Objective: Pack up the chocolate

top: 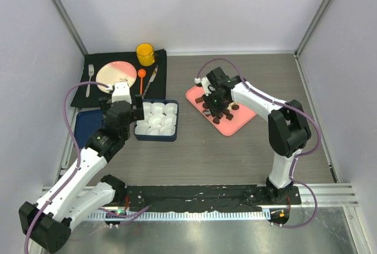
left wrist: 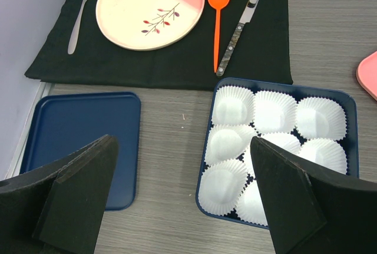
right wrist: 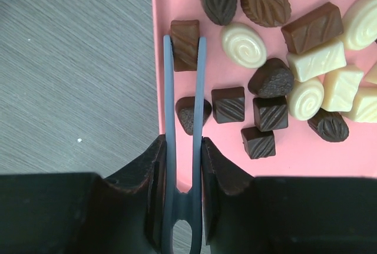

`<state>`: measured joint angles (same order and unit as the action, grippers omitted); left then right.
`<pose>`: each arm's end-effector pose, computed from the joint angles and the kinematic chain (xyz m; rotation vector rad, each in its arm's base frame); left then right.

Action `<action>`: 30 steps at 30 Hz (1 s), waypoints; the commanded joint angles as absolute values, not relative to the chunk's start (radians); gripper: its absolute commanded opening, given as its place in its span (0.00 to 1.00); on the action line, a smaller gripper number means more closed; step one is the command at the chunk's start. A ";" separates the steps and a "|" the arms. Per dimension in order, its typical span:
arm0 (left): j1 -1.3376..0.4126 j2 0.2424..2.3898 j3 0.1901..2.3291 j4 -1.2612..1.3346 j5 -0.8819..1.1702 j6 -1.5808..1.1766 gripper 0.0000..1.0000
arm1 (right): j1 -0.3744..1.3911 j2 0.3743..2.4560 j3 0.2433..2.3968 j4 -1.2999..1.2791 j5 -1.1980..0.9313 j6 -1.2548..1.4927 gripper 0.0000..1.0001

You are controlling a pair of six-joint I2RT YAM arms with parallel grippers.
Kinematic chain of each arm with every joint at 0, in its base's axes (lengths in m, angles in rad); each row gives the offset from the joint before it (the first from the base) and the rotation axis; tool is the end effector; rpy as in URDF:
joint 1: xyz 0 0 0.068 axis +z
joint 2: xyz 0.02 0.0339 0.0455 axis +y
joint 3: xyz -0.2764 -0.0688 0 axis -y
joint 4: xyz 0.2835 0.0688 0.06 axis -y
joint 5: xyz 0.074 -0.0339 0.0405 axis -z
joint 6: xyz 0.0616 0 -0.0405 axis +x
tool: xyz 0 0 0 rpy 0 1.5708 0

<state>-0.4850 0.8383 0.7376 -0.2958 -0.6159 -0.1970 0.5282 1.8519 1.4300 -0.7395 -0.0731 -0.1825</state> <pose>0.2271 -0.0794 0.3022 -0.1222 1.8901 0.1431 0.3724 0.2225 0.1935 -0.9742 2.5654 0.1968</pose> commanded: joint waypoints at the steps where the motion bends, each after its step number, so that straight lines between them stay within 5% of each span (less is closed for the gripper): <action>1: -0.488 0.831 0.736 -0.249 -0.614 -0.186 1.00 | 0.586 1.778 1.500 -0.753 -0.032 -0.201 0.11; 13: -0.488 0.785 0.733 -0.256 -0.652 -0.198 1.00 | 0.762 1.741 1.655 -0.764 0.075 -0.195 0.09; 30: -0.488 0.445 0.649 -0.276 -0.772 -0.250 1.00 | 0.979 1.946 1.804 -0.574 -0.163 -0.187 0.09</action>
